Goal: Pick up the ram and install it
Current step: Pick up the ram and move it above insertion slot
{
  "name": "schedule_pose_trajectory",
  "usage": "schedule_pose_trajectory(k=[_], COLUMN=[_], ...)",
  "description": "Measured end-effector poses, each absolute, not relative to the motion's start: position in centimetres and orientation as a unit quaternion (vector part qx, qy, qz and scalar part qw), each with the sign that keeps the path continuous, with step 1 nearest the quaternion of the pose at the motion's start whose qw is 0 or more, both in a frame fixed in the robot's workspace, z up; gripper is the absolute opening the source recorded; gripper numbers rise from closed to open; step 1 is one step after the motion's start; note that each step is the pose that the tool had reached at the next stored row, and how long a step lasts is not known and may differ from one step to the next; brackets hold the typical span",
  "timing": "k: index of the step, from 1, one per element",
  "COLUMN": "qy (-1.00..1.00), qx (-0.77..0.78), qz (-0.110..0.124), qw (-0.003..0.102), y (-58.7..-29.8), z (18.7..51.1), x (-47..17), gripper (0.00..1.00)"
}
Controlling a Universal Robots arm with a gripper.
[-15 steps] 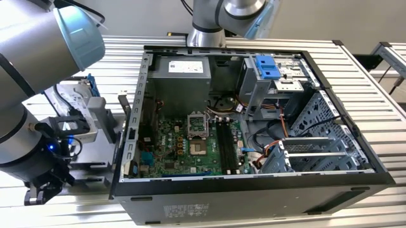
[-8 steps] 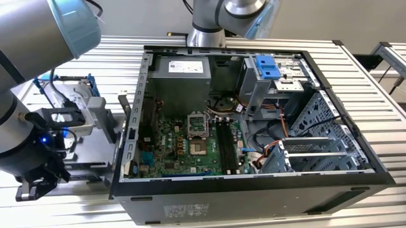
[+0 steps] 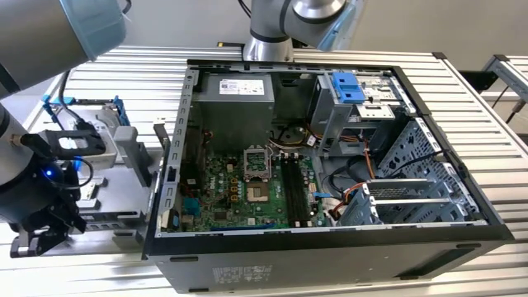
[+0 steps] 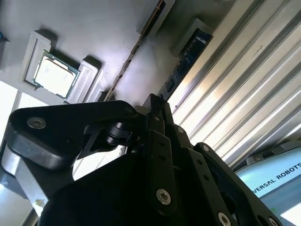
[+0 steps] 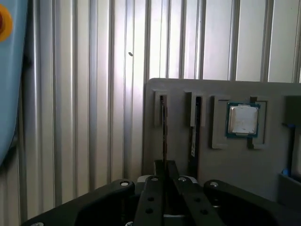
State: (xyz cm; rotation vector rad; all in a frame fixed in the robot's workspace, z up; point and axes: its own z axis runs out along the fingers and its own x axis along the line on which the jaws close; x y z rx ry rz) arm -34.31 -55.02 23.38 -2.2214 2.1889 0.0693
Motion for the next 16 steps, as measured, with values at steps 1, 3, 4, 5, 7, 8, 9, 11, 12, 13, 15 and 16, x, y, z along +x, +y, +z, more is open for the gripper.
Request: schedule_pose_trajectory(k=[1,3,4,5,7,8,9,11,12,13,15,16], qy=[0.702,0.702,0.702,0.702,0.702,0.702,0.702,0.702,0.702,0.702,0.702,0.702], qx=[-0.712,-0.712,-0.712,-0.712,-0.712,-0.712,-0.712,-0.712,-0.712,-0.712,-0.712,-0.712], qz=[0.022,0.022,0.022,0.022,0.022,0.022,0.022,0.022,0.022,0.022,0.022,0.022], qw=[0.011,0.011,0.011,0.011,0.011,0.011,0.011,0.011,0.011,0.011,0.011,0.011], y=[-55.0,-55.0,-55.0,-55.0,-55.0,-55.0,-55.0,-55.0,-55.0,-55.0,-55.0,-55.0], z=[23.6,24.0,24.3,24.4,24.9,25.1,25.4,25.9,26.2,26.4,26.8,27.0], x=[-34.3,-34.3,-34.3,-34.3,-34.3,-34.3,-34.3,-34.3,-34.3,-34.3,-34.3,-34.3], gripper=[0.00,0.00,0.00,0.00,0.00,0.00,0.00,0.00,0.00,0.00,0.00,0.00])
